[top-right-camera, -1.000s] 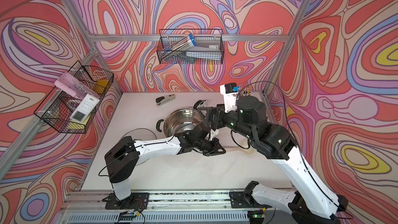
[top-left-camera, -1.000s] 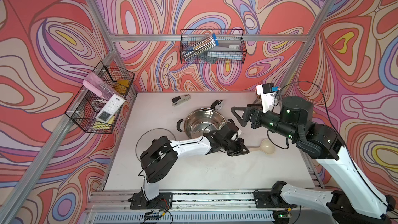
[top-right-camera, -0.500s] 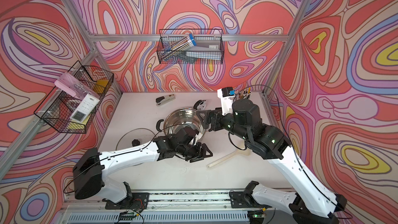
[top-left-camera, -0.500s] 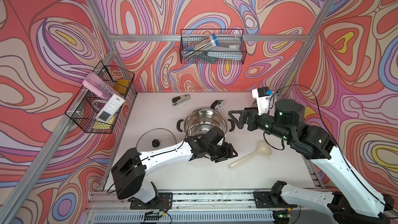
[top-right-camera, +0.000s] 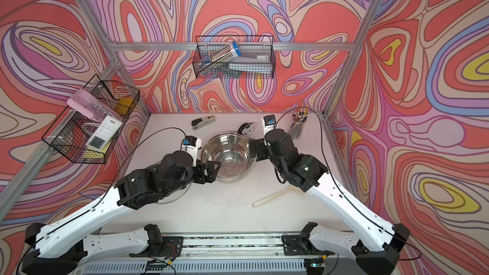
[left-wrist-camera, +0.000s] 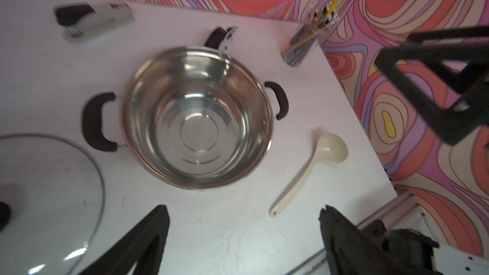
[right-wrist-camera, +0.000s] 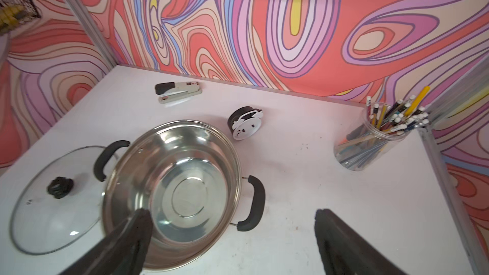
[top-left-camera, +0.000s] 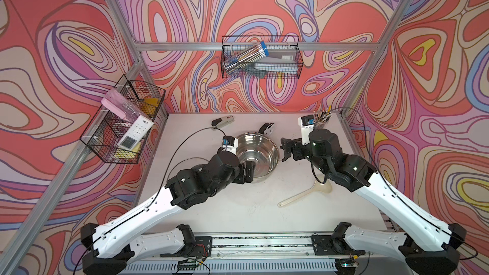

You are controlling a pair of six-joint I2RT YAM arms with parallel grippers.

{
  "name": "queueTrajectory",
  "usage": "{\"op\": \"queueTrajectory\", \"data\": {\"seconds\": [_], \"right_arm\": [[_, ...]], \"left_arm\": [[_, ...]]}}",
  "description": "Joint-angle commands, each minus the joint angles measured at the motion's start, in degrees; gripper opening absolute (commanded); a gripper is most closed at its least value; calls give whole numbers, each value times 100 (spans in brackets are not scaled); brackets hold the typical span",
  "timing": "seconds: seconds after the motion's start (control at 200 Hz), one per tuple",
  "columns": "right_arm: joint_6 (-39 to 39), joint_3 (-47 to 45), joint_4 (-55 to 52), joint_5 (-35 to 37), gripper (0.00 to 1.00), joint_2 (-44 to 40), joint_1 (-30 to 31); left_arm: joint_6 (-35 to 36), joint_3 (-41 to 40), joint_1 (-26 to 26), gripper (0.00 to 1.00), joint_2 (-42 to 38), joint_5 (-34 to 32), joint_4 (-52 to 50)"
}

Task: Stir the soup with a spoon
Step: Reset both arms

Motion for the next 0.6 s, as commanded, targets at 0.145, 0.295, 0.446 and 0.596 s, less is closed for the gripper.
{"op": "queueTrajectory", "data": {"seconds": [0.145, 0.295, 0.446, 0.596], "right_arm": [[-439, -1865, 2901, -290, 98, 123, -2286], [-470, -2824, 4169, -102, 98, 680, -3254], [-543, -3395, 5376, -210, 98, 1545, -3551], [-953, -3780, 7145, -498, 98, 2497, -3582]], "left_arm": [[2405, -1638, 1988, 99, -331, -1462, 2461], [2545, -2977, 3389, 99, -146, -1149, 3670], [2700, -3959, 4095, 99, 350, -976, 5005], [2952, -4750, 4437, 99, 1197, -509, 6911]]}}
